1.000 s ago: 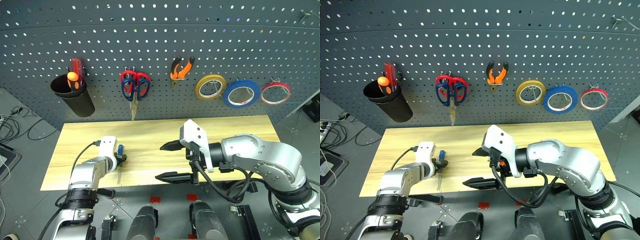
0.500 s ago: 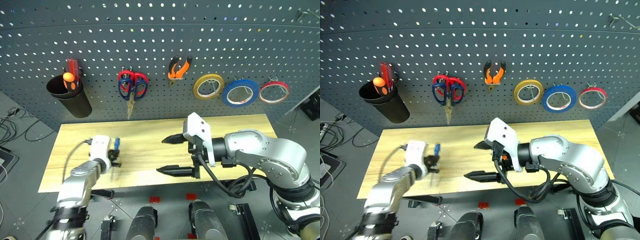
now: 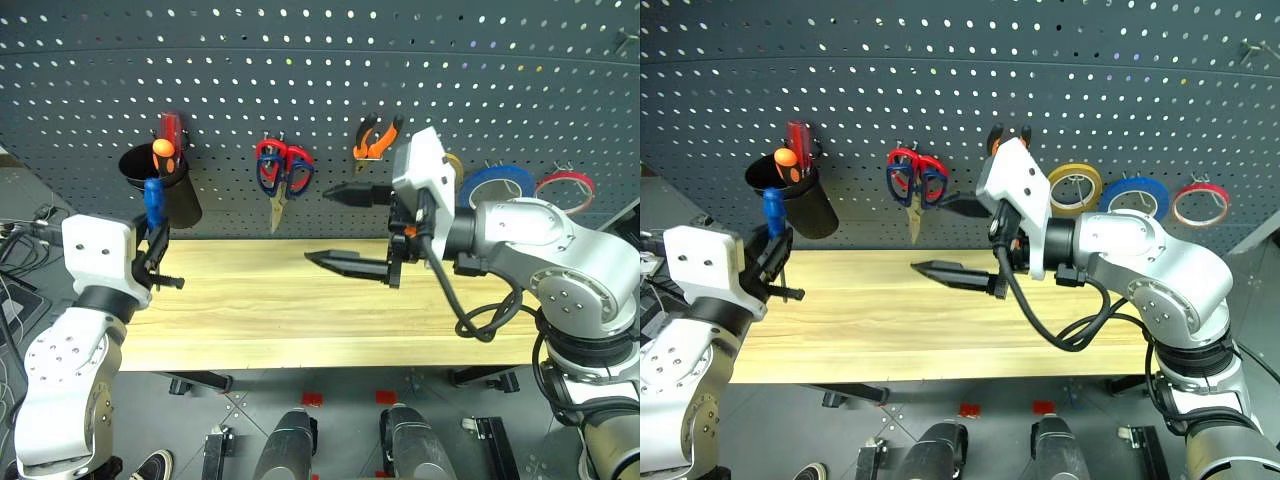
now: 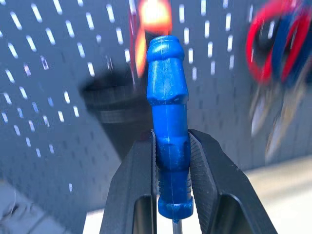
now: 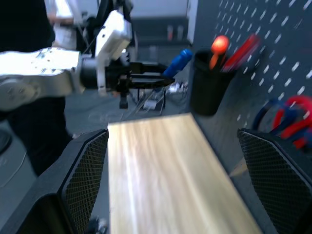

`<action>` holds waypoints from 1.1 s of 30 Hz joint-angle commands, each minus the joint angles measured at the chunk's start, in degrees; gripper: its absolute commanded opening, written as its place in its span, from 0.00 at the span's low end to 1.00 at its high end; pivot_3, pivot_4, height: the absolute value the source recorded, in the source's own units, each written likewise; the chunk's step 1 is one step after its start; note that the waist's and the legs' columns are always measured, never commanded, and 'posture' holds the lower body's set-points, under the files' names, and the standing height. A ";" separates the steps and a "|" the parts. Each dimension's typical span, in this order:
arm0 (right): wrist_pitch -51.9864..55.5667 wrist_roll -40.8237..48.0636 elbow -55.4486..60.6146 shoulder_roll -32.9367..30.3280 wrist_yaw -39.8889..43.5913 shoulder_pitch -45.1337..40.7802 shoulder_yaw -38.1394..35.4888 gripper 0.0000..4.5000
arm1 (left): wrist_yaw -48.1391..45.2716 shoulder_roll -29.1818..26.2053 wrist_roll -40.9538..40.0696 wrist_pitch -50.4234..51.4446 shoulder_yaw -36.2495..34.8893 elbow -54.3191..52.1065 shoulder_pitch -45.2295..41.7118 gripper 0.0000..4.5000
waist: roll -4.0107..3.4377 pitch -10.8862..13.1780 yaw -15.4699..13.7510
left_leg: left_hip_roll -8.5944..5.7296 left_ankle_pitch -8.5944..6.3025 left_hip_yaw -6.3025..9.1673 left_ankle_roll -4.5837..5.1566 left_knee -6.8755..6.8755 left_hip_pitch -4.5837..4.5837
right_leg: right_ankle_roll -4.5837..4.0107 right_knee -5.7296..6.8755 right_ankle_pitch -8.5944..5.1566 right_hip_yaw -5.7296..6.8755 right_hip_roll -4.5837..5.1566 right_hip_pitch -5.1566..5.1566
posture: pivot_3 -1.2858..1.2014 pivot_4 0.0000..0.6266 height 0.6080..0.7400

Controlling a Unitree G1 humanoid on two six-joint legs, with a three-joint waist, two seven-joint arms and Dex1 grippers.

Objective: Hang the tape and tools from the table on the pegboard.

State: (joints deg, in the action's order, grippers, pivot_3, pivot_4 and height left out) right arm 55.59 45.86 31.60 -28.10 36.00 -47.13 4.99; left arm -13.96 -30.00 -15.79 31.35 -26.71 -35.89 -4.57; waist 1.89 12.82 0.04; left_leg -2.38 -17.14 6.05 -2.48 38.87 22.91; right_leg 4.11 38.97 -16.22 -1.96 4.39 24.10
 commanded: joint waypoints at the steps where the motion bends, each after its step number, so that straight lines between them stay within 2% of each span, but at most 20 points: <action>1: -1.73 0.87 -0.79 1.91 -1.70 -2.50 -2.76 1.00 | 2.01 -2.76 -1.03 0.18 -3.63 2.15 -7.86 0.13 | 0.18 -0.24 -0.09 | -0.02 0.05 0.01 -0.09 0.00 0.00 | -0.05 0.00 0.03 0.01 -0.09 -0.01 | 0.54 0.20 1.00; 7: -3.50 -3.27 -3.11 3.55 -3.73 -3.71 -0.83 1.00 | -0.99 -6.72 -0.25 -5.21 -0.61 18.09 -21.99 0.13 | 0.27 -1.35 0.09 | -0.04 0.11 -0.06 -0.19 -0.01 -0.01 | -0.10 -0.05 0.06 -0.02 -0.26 0.04 | 0.53 0.17 1.00; 10: -3.83 -4.20 -2.96 3.99 -4.08 -3.28 -0.24 1.00 | -2.73 -7.86 1.08 -10.03 1.38 25.25 -25.91 0.13 | 0.33 -1.45 0.23 | -0.03 0.11 -0.08 -0.20 -0.01 -0.01 | -0.10 -0.05 0.06 -0.04 -0.27 0.07 | 0.53 0.17 1.00; 16: -3.44 -4.54 -1.83 4.78 -4.98 -2.46 0.13 1.00 | -3.39 -6.79 3.50 -19.17 4.69 37.68 -31.79 0.13 | 0.35 -1.49 0.54 | 0.00 0.13 -0.08 -0.22 0.01 0.00 | -0.10 -0.02 0.06 -0.06 -0.26 0.11 | 0.52 0.16 1.00; 26: -3.06 -4.43 -1.44 4.10 -4.92 -2.09 0.36 1.00 | -2.95 -7.77 2.61 -21.95 4.63 43.03 -38.69 0.13 | 0.60 -2.02 1.77 | 0.01 0.13 -0.04 -0.23 0.06 0.03 | -0.10 0.01 0.06 -0.04 -0.21 0.12 | 0.51 0.14 1.00; 33: -3.18 -4.59 -1.29 3.87 -4.49 -1.50 1.03 1.00 | -2.01 -6.81 4.24 -22.72 4.49 40.14 -31.09 0.13 | 0.53 -3.45 3.69 | 0.04 0.13 -0.09 -0.23 -0.02 -0.01 | -0.10 0.01 0.06 -0.09 -0.18 0.17 | 0.51 0.14 1.00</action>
State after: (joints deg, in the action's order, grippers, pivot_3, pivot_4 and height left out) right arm 53.14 41.51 28.47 -24.06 31.25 -48.34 6.02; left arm -16.67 -36.20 -12.41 10.50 -21.45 7.04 -35.77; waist 2.42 9.37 3.73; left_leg -2.33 -17.01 5.97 -2.71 38.86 22.89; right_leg 4.01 38.98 -16.15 -2.06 4.19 24.27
